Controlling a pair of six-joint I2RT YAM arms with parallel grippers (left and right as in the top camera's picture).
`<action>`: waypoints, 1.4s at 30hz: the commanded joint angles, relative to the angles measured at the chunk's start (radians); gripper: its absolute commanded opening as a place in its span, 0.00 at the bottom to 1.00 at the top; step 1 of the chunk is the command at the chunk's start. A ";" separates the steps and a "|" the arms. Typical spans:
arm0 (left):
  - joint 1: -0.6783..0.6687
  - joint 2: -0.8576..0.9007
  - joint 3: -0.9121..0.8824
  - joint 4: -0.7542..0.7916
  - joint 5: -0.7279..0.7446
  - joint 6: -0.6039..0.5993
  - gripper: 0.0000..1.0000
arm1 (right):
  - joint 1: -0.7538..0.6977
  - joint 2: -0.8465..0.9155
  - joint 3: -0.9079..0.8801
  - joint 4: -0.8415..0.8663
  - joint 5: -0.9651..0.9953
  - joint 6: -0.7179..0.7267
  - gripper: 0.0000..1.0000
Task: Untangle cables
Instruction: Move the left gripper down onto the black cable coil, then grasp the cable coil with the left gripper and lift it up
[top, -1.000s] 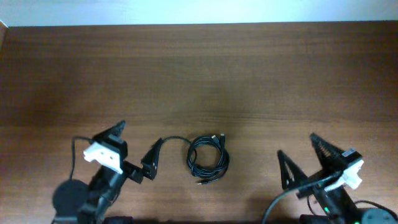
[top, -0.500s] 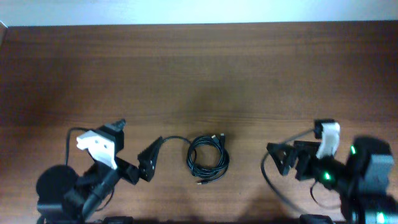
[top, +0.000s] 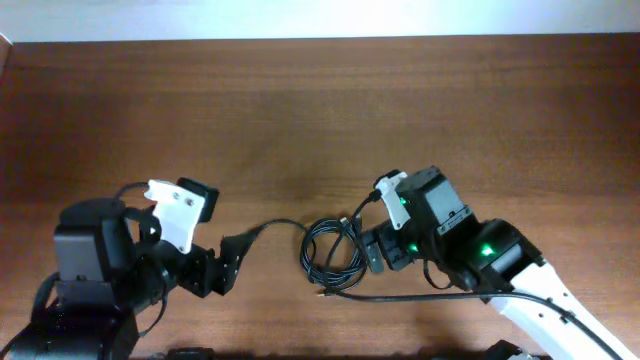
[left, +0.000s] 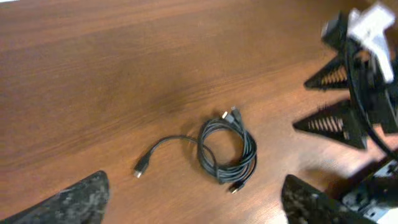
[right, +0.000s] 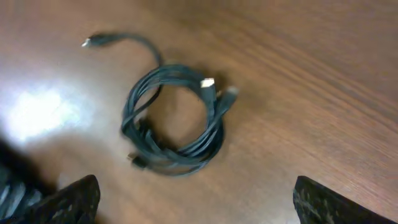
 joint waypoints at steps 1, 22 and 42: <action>0.003 -0.002 -0.109 0.034 0.031 0.068 0.84 | 0.012 -0.031 -0.010 0.030 0.117 0.144 0.99; -0.728 0.575 -0.509 0.689 -0.723 -0.392 0.52 | 0.011 -0.270 -0.010 -0.144 0.336 0.222 0.99; -0.729 0.714 -0.509 0.772 -0.541 -0.525 0.42 | 0.011 -0.262 -0.010 -0.208 0.361 0.226 0.99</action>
